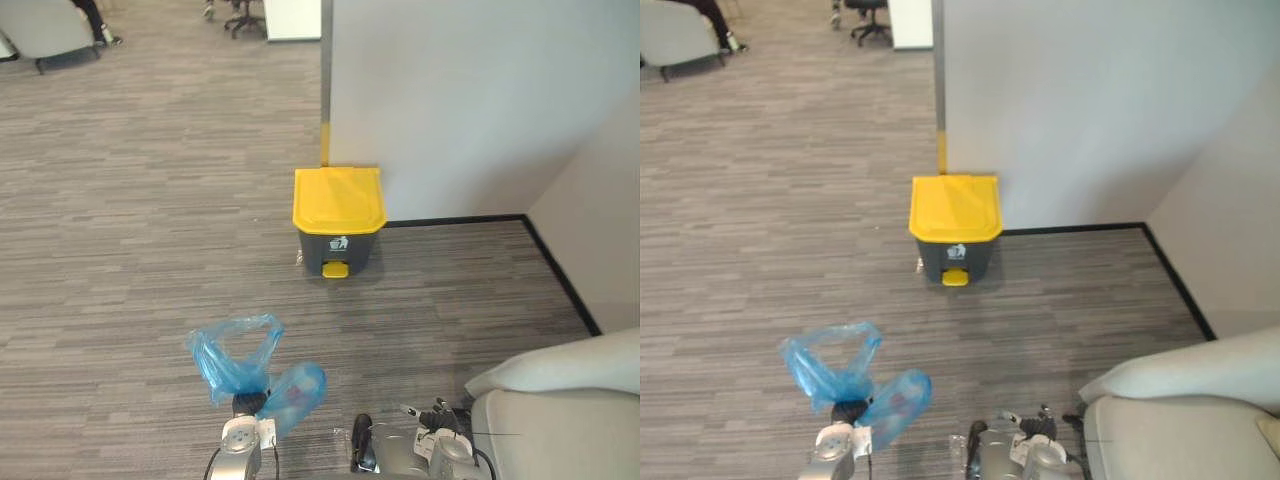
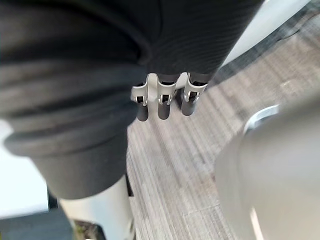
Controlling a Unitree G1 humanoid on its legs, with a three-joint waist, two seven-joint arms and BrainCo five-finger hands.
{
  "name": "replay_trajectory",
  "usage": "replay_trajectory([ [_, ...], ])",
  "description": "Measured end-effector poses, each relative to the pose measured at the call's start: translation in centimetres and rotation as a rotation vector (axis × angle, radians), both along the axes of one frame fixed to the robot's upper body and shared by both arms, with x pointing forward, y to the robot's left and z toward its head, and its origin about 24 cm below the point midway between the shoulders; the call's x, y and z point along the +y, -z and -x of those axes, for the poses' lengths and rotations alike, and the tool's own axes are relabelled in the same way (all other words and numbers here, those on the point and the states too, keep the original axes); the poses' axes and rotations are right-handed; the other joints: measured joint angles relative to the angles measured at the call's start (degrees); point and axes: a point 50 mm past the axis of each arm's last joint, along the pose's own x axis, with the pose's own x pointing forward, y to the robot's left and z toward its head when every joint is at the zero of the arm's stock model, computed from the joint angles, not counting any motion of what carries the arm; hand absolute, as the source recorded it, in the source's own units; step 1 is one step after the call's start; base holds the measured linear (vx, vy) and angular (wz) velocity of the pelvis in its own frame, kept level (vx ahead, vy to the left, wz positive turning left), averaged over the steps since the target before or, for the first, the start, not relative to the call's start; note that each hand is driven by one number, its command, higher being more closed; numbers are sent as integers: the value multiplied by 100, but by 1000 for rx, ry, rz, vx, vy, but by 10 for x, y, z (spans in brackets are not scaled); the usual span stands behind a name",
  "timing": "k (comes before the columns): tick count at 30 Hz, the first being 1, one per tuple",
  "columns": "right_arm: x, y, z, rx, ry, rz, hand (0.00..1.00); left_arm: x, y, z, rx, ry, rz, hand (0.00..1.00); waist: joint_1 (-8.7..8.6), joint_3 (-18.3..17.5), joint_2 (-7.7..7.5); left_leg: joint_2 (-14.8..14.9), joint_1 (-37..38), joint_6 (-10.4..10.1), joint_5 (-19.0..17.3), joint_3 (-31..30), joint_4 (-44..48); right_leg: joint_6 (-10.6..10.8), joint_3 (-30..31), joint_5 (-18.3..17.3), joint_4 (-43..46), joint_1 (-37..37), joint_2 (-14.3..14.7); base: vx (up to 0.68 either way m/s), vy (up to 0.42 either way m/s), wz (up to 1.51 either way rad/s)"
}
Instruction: Gather rubbish on tea table into small bin, then transfer packed bag to large trash can.
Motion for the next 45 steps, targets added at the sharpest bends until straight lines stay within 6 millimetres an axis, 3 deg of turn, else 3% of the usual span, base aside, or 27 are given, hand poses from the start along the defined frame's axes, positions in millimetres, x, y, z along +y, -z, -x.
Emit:
replay_trajectory([
  [1,2,1,1,6,-7,-2,0,0,0,1,-1,2,1,100,38,7,-5,146,-269,-71,16,22,737,-31,-15,-41,-162,261,62,481,-81,4],
  [2,6,2,1,13,-19,-9,0,1,-1,1,-5,-3,0,100,78,16,-34,289,-618,2,-29,101,1392,-73,1,-75,-402,634,128,541,-49,-18],
  [4,11,2,-1,15,-32,-19,0,2,-5,-1,-29,-7,-2,100,155,61,-128,361,-1115,291,-187,340,1520,-48,62,-107,-779,1106,119,399,-5,-21],
  [5,12,2,-1,16,-28,-25,0,3,-8,-3,-46,-11,-3,100,192,63,-187,393,-1339,446,-273,513,1138,-29,97,-95,-941,1303,87,368,44,-31],
  [7,12,3,1,22,-18,-28,0,5,-8,-3,-48,-23,-5,100,291,77,-194,360,-1495,558,-278,657,-87,25,161,-109,-1057,1518,15,366,99,-37],
  [8,13,3,3,27,-10,-33,0,6,-7,-2,-43,-35,-6,100,294,90,-217,235,-1512,618,-55,611,-974,185,216,-203,-1066,1649,-86,353,188,-23],
  [9,11,5,7,37,4,-33,0,5,-7,-1,-41,-34,-2,100,292,66,-175,119,-1499,576,482,415,-1704,356,246,-304,-1073,1753,-112,396,260,-29],
  [10,10,6,10,49,10,-32,0,6,-6,0,-38,-34,-4,100,338,36,-214,31,-1465,442,926,293,-1764,490,363,-386,-1051,1769,-144,415,281,-21],
  [12,14,7,11,57,-7,-38,0,10,-7,-1,-39,-41,-15,100,292,-118,-449,-315,-1370,628,780,476,-1937,586,504,-396,-938,1737,-538,356,248,-4],
  [15,12,6,12,54,5,-37,0,5,-6,-1,-35,-21,-10,100,333,-110,-436,-457,-1023,764,435,687,-2014,815,728,-255,131,1340,-775,254,234,-32],
  [17,11,6,12,55,3,-34,0,4,-6,0,-31,-9,-12,100,324,-57,-373,-575,-541,854,257,827,-2181,808,1060,279,2077,503,-967,262,244,-30],
  [19,8,5,13,42,12,-25,0,7,-6,1,-26,-9,-22,100,251,-40,-336,-626,-39,895,162,930,-2407,782,1064,78,3108,-95,-958,258,127,-11],
  [20,8,4,12,37,12,-24,0,7,-6,-1,-29,-8,-24,100,249,-46,-336,-625,112,877,124,949,-2516,745,939,-37,3148,-263,-917,262,78,-11],
  [22,8,2,6,18,11,-21,0,7,-6,-3,-31,-6,-27,100,220,-40,-338,-611,346,855,58,956,-2681,671,583,-241,2846,-614,-782,294,20,-3],
  [23,7,2,5,15,11,-20,0,8,-3,-1,-11,-9,-24,100,177,-38,-335,-584,520,852,59,964,-2785,618,355,-327,2273,-711,-619,327,-22,11],
  [25,8,2,5,15,11,-22,0,8,1,1,9,-11,-22,100,131,-28,-323,-533,715,850,59,923,-2817,560,303,-195,1225,-669,-324,380,-78,29],
  [26,9,2,5,15,11,-23,0,8,1,2,10,-14,-22,100,115,-29,-352,-568,820,765,7,785,-2843,526,415,174,377,-564,-164,499,-152,60],
  [27,10,4,10,31,11,-28,0,11,0,1,4,-13,-29,100,80,-21,-522,-706,908,606,-104,591,-2860,333,630,877,-305,-398,-136,412,-146,51],
  [28,4,3,6,24,14,-14,0,7,2,-1,14,-12,-17,100,86,70,-353,-620,1041,541,-172,468,-2901,171,552,797,-115,-325,-60,391,-126,44],
  [30,1,1,0,13,30,-11,0,0,3,-1,17,-10,2,100,105,66,-131,-435,1043,536,-167,258,-2916,105,489,445,-40,-296,93,342,-122,21],
  [33,2,2,2,19,36,-17,0,-7,3,-2,16,37,3,100,33,61,-113,-226,967,513,-154,14,-2320,20,135,98,-73,75,108,304,-162,46],
  [36,3,5,8,37,32,-18,0,-11,3,-2,12,70,15,100,50,23,-144,72,474,362,-149,260,-999,-17,15,75,-540,637,144,276,-88,30],
  [38,4,5,9,45,29,-20,0,-8,3,2,15,50,17,100,64,-89,-110,239,256,446,-315,626,-1013,-23,32,107,-768,783,166,221,29,-11],
  [40,4,7,12,56,31,-23,0,-4,3,3,18,33,13,100,93,-105,-123,264,138,477,-364,711,-1591,53,135,164,-864,939,114,155,93,-21],
  [42,2,8,15,65,45,-21,0,-5,4,4,22,39,13,100,102,-180,-68,249,124,392,107,732,-2487,144,202,220,-882,966,91,127,178,-30],
  [43,1,8,17,72,52,-21,0,-6,4,4,24,35,16,100,149,-257,-84,141,268,201,273,776,-2793,316,394,314,-1000,977,70,105,212,-38],
  [45,4,9,19,76,48,-32,0,-1,5,3,27,38,0,100,136,-335,-145,-7,342,252,311,875,-2952,454,517,402,-1147,969,-37,81,227,-33],
])
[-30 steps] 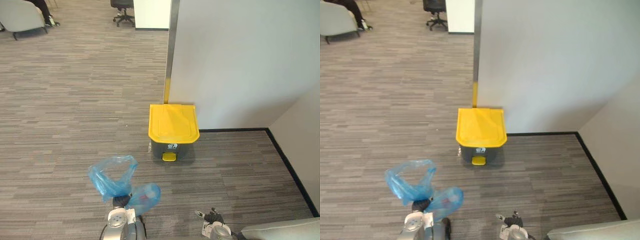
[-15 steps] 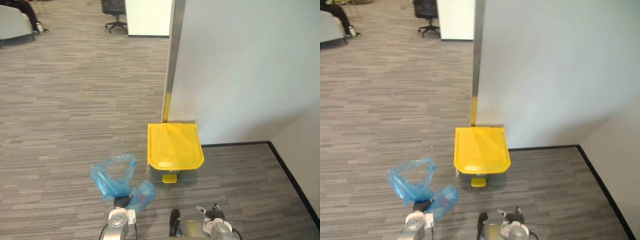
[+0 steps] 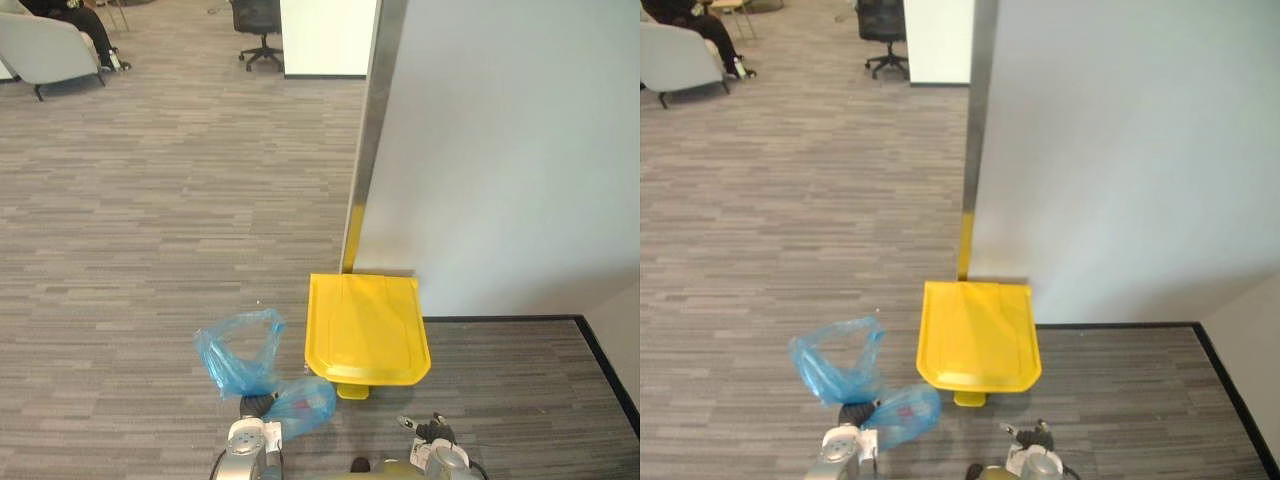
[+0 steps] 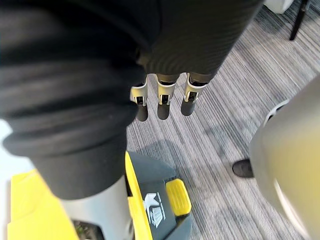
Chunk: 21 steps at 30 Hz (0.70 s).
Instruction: Gather rubbish on tea table into small bin, then transfer packed bag to large trash can.
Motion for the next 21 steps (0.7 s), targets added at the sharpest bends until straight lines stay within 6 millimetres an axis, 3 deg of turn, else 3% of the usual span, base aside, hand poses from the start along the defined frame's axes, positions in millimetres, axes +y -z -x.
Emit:
replay_trajectory([
  [5,-1,0,1,4,20,-2,0,12,3,1,25,13,-43,100,-4,-4,-80,-306,80,69,40,278,-64,245,310,187,-84,-27,-256,-17,167,-24],
  [15,3,1,0,11,8,-12,0,17,17,25,118,-47,-33,100,29,57,-173,-411,278,215,247,278,-506,220,333,274,-235,-37,-262,-76,3,-4],
  [18,6,2,-1,12,-8,-15,0,15,19,32,133,-65,-23,100,44,80,-258,-454,279,232,293,254,-569,263,325,244,-213,-73,-295,-99,-10,3],
  [20,7,2,0,14,-13,-14,0,18,18,29,124,-67,-32,100,76,142,-389,-599,267,337,197,205,-462,463,265,-18,222,-192,-481,-79,24,14],
  [21,6,2,1,16,-10,-12,0,18,17,28,120,-68,-32,100,71,153,-412,-588,222,303,98,101,-390,467,230,-68,368,-239,-521,-57,40,37],
])
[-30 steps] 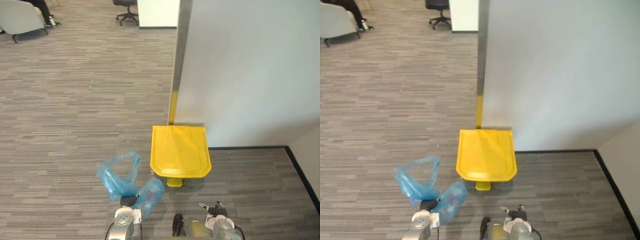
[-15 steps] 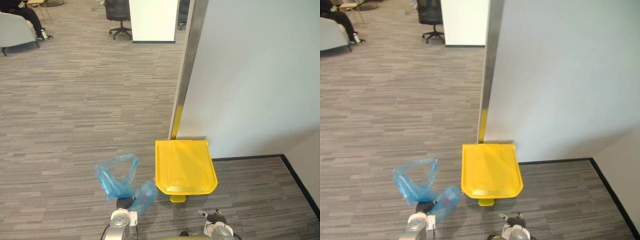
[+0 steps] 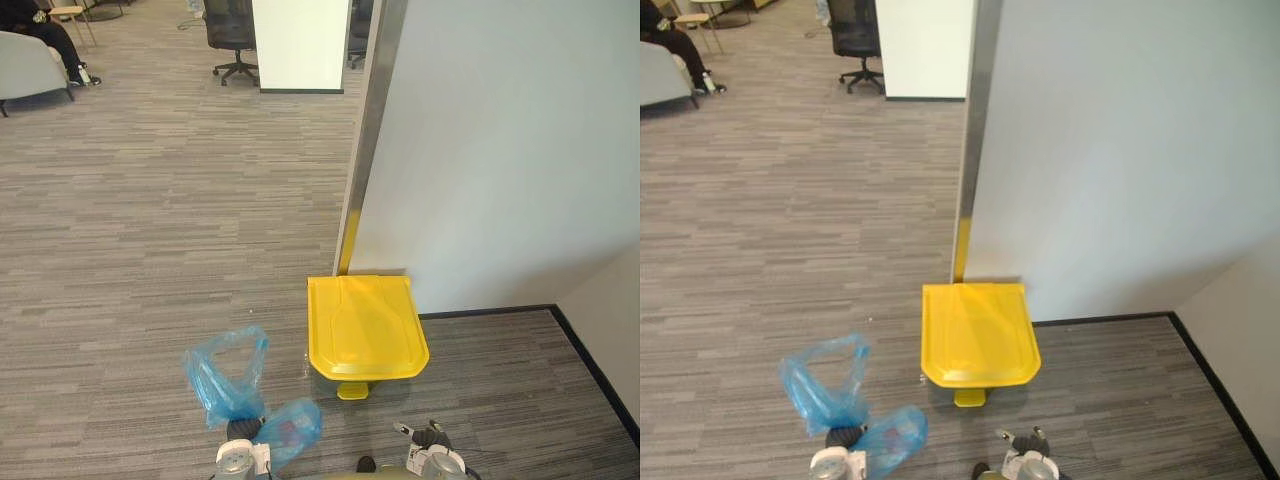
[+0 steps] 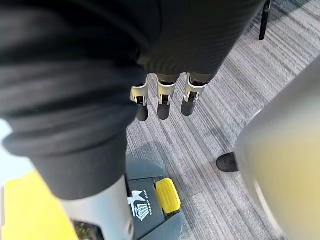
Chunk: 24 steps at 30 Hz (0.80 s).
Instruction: Gather rubbish on tea table into small bin, then transfer packed bag to large trash can.
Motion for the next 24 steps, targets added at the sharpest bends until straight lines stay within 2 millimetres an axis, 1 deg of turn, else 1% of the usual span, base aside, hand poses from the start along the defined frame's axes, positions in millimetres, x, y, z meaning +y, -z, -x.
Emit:
replay_trajectory([
  [1,-5,0,1,0,18,7,0,0,0,-1,-3,-2,0,100,-5,58,-1,-54,-77,67,-148,-275,168,38,-86,8,476,-86,-135,-48,51,45],
  [2,-7,-1,0,-4,31,8,0,2,-1,-2,-5,-6,-3,100,1,94,5,-55,-45,126,-189,-402,151,108,-78,129,1118,-367,-170,-32,88,64],
  [3,-10,-2,-2,-11,41,16,0,3,0,-2,-1,-6,-10,100,-23,128,41,53,-7,178,-228,-546,182,15,-87,221,1683,-826,-105,19,85,47],
  [4,-10,-1,0,-7,47,12,0,8,-1,-3,-4,-12,-25,100,-20,176,-14,60,-10,226,-304,-599,290,-77,-103,85,1626,-907,-95,59,12,32],
  [5,-9,-3,-9,-23,52,6,0,15,-3,-7,-13,-35,-42,100,34,355,-14,205,-125,250,-470,-656,720,-121,-95,49,1400,-1112,-7,93,-41,-5],
  [6,-10,-5,-12,-38,59,11,0,21,-3,-5,-5,-44,-55,100,66,431,12,334,-147,243,-676,-640,1073,-158,-150,162,1115,-1322,130,88,-68,-11],
  [7,-11,-6,-14,-46,60,15,0,23,-3,-5,-2,-43,-61,100,55,446,21,373,-156,222,-766,-647,1179,-154,-215,217,990,-1400,163,125,-77,-4],
  [8,-13,-6,-15,-52,68,27,0,26,-3,-7,-4,-41,-70,100,21,483,6,452,-168,166,-961,-648,1412,-107,-352,311,760,-1586,186,194,-127,20],
  [9,-16,-6,-13,-45,80,35,0,26,-4,-9,-11,-39,-71,100,19,498,-18,465,-151,90,-1153,-682,1606,-84,-399,327,745,-1724,181,219,-156,26],
  [10,-18,-6,-11,-39,90,38,0,26,-4,-10,-12,-39,-70,100,15,498,-19,454,-148,53,-1246,-718,1687,-85,-397,327,749,-1764,178,308,-207,43],
  [11,-23,-3,-3,-14,112,47,0,25,-4,-10,-14,-39,-69,100,0,491,-27,407,-142,-42,-1488,-878,1893,-107,-321,232,755,-1681,177,392,-240,45],
  [12,-28,-3,-1,-11,126,56,0,22,-4,-12,-17,-41,-61,100,6,495,18,410,-85,-173,-1673,-991,2003,-30,-283,-47,701,-1533,204,413,-214,31],
  [13,-34,-5,-2,-14,133,71,0,20,-5,-13,-20,-42,-59,100,29,551,197,536,-70,-143,-1729,-1038,2022,40,-328,-279,790,-1528,316,396,-146,13],
  [14,-37,-7,-6,-29,136,80,0,17,-5,-15,-29,-45,-53,100,28,558,367,621,-76,-83,-1718,-1160,1977,-27,-402,-304,782,-1519,437,352,-87,5],
  [15,-39,-8,-8,-32,146,83,0,15,-6,-18,-37,-53,-46,100,33,589,430,644,-21,-44,-1637,-1271,1906,-143,-432,-337,855,-1520,490,410,-122,1],
  [16,-38,-8,-8,-33,165,76,0,14,-6,-18,-41,-81,-33,100,70,578,428,680,65,1,-1455,-1283,1900,-309,-416,-486,997,-1515,559,347,-114,-10],
  [18,-36,-8,-9,-35,176,69,0,12,-7,-22,-44,-83,-29,100,83,577,426,709,46,28,-1332,-1269,1910,-367,-478,-541,996,-1511,576,280,-79,-11],
  [19,-34,-8,-11,-32,179,69,0,8,-10,-30,-55,-81,-21,100,75,580,422,723,-45,0,-1237,-1251,1932,-401,-509,-514,927,-1517,583,203,-40,-1],
  [21,-33,-8,-13,-35,165,67,0,5,-15,-40,-99,-74,-13,100,77,573,407,739,-66,-53,-1208,-1209,1882,-421,-499,-502,880,-1551,601,101,29,-6],
  [23,-28,-11,-20,-55,131,66,0,6,-22,-47,-144,-69,-22,100,63,522,340,730,-171,-59,-1205,-1120,1743,-460,-474,-443,832,-1722,595,18,45,-6],
  [24,-21,-13,-28,-81,100,60,0,6,-27,-53,-172,-54,-28,100,67,477,279,719,-312,-61,-1207,-1103,1608,-448,-467,-366,747,-1891,574,-17,38,2],
])
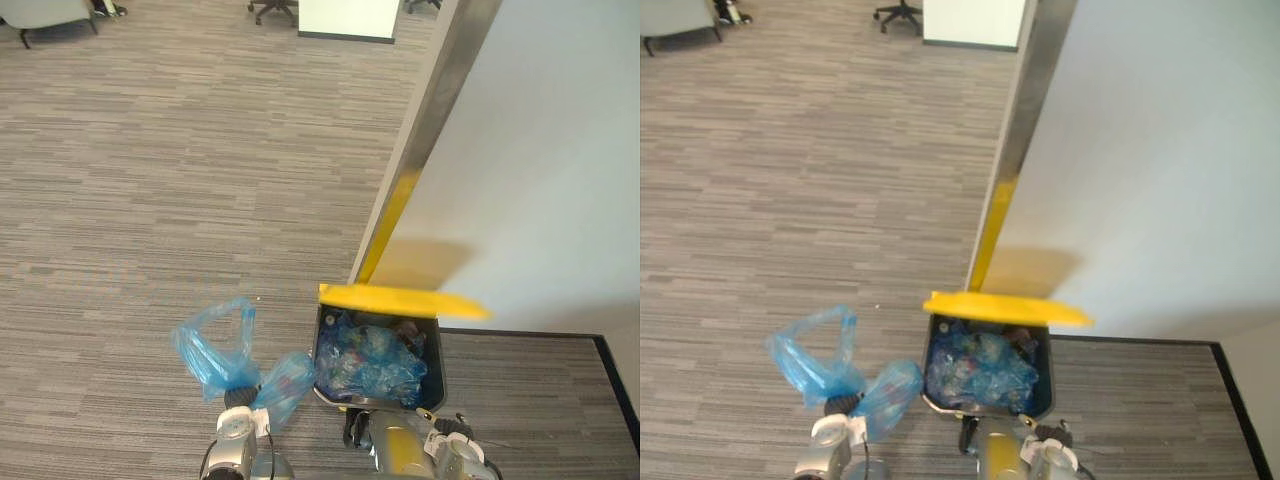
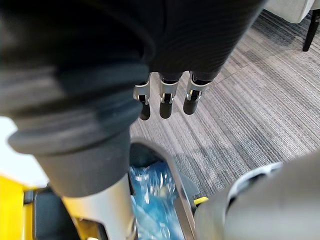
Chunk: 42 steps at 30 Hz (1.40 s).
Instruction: Gather rubbish on tea table into small bin, then transfer packed bag to large trash can.
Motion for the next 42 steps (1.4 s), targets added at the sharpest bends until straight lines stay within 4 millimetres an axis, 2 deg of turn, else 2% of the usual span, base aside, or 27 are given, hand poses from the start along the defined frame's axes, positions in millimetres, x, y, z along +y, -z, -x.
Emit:
replay_trajectory([
  [4,16,-12,-21,-83,-112,9,0,-5,-13,-11,-69,63,-22,100,4,-4,3,-12,-260,1,-1,-11,-283,-21,-102,207,-228,-250,-20,-17,38,13],
  [5,21,-21,-34,-140,-159,23,0,-6,-15,-12,-83,74,-26,100,20,-7,3,-6,-355,1,0,-13,-275,-49,-109,241,-264,-321,-18,-9,20,6],
  [7,30,-40,-57,-253,-223,48,0,-7,-20,-14,-107,85,-35,100,23,-14,20,7,-470,-31,18,-16,-275,-48,-140,301,-357,-376,-17,6,18,5],
  [9,39,-74,-88,-432,-280,83,0,-9,-28,-19,-149,89,-43,100,37,-19,29,23,-623,-142,98,-30,-268,-109,-200,372,-480,-423,-9,19,7,12],
  [11,42,-97,-106,-542,-307,111,0,-9,-32,-21,-175,84,-50,100,78,-23,36,36,-676,-212,162,-45,-278,-143,-224,430,-589,-423,7,16,-15,8],
  [12,41,-102,-111,-566,-311,119,0,-9,-34,-22,-185,87,-55,100,85,-26,41,40,-696,-208,179,-46,-277,-167,-228,447,-616,-423,11,16,-21,7],
  [13,40,-122,-125,-647,-307,148,0,-9,-38,-24,-204,96,-64,100,100,-40,63,45,-754,-225,225,-84,-289,-195,-249,503,-716,-422,15,10,-18,6],
  [17,35,-136,-134,-696,-282,167,0,-10,-41,-25,-224,116,-78,100,183,-46,71,105,-767,-269,267,-152,-429,-223,-263,622,-886,-412,69,-4,-10,2],
  [22,25,-147,-143,-717,-252,198,0,-24,-44,-25,-245,185,-60,100,206,-49,66,117,-838,-331,300,-171,-532,-207,-300,843,-1158,-376,88,-52,-11,6],
  [26,9,-169,-162,-761,-246,260,0,-40,-58,-32,-328,257,-25,100,197,-62,42,69,-843,-308,283,-279,-754,-121,-310,1098,-1533,-269,119,-91,-18,9],
  [29,4,-173,-171,-749,-249,279,0,-44,-62,-35,-346,302,-13,100,193,-62,21,51,-836,-292,273,-366,-773,-1,-311,1153,-1716,-175,158,-67,-39,4],
  [33,4,-180,-182,-753,-256,282,0,-42,-83,-46,-440,334,-29,100,191,-19,-71,139,-846,-300,274,-491,-817,30,-297,1167,-1791,-173,275,-14,-62,-1],
  [36,3,-187,-188,-768,-245,282,0,-48,-91,-49,-477,369,-15,100,190,-17,-75,219,-847,-307,274,-479,-819,36,-303,1156,-1805,-174,360,44,-72,-5],
  [42,2,-204,-204,-794,-206,241,0,-87,-129,-63,-659,498,74,100,177,149,-272,377,-926,-473,181,-444,-574,36,-278,1146,-1822,-175,536,34,-12,-8],
])
